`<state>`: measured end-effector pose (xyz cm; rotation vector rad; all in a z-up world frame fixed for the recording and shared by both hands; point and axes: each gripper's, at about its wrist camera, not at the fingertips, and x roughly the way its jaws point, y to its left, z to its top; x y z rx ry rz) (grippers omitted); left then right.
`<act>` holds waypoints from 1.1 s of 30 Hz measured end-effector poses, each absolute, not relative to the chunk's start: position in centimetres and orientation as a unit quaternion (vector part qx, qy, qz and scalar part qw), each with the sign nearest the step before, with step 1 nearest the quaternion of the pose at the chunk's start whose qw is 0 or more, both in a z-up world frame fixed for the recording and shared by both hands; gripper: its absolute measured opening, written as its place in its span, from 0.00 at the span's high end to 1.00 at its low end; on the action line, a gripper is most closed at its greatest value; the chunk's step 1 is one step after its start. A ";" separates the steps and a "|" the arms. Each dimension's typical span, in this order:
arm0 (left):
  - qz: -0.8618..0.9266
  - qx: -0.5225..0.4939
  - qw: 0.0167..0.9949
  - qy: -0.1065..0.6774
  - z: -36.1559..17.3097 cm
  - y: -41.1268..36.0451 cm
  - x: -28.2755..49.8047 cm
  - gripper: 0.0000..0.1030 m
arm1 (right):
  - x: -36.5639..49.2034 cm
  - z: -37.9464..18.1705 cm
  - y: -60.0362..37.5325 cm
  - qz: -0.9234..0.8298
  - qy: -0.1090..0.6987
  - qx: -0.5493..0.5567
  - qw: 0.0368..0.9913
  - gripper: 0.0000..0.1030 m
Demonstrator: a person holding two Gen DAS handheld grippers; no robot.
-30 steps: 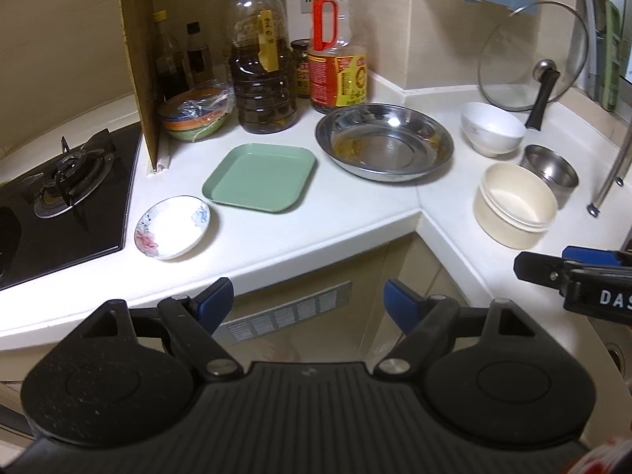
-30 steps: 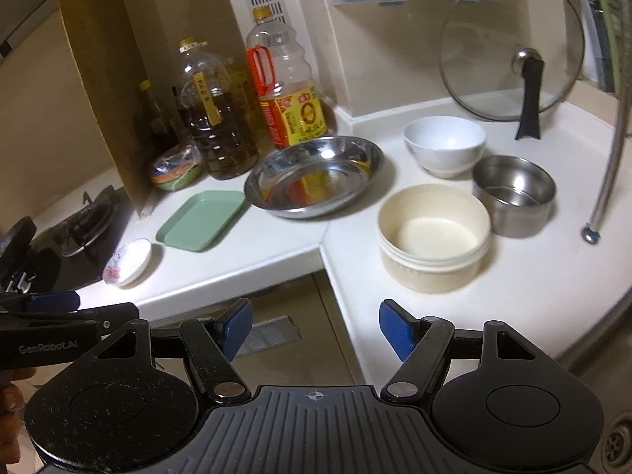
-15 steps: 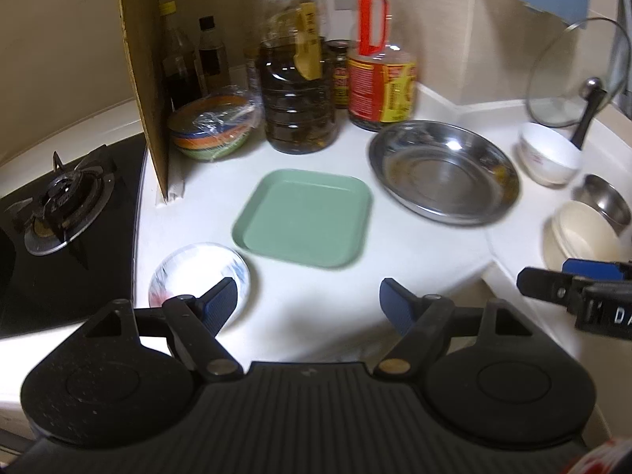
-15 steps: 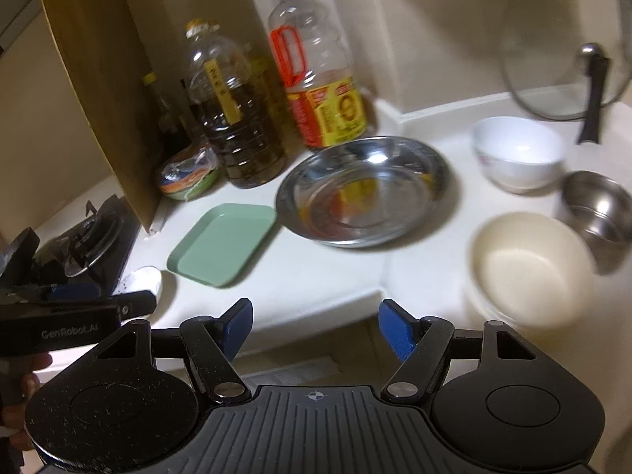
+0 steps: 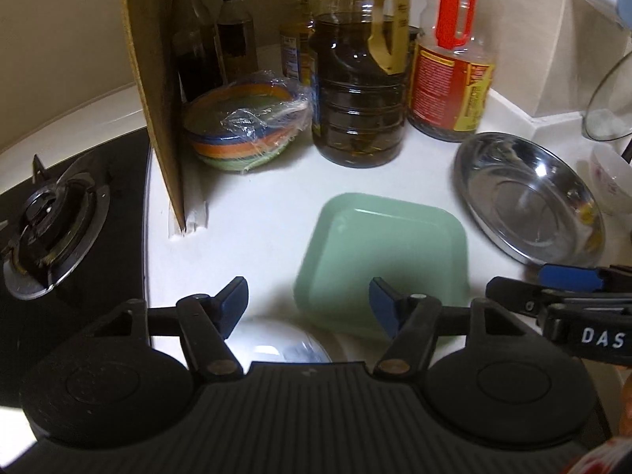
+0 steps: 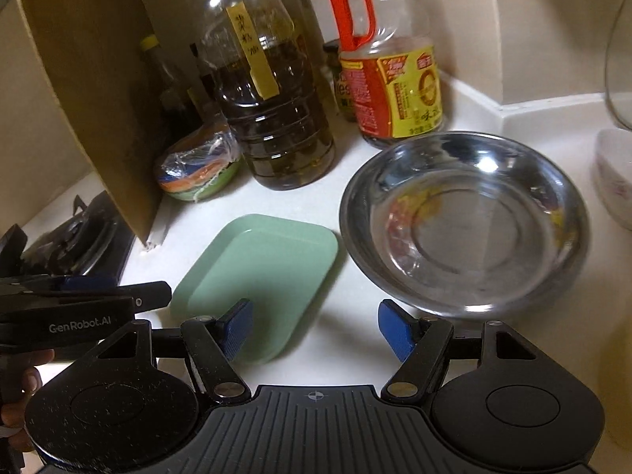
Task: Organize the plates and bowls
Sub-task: 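Move both grippers toward the mint-green square tray, then close both grippers on the edge of the green tray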
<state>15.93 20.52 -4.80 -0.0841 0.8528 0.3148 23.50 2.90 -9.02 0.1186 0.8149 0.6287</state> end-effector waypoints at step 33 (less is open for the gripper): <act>0.088 -0.033 0.885 0.456 -9.1 22.8 20.5 0.80 | 25.8 -12.1 7.0 0.264 0.408 0.050 0.872 0.90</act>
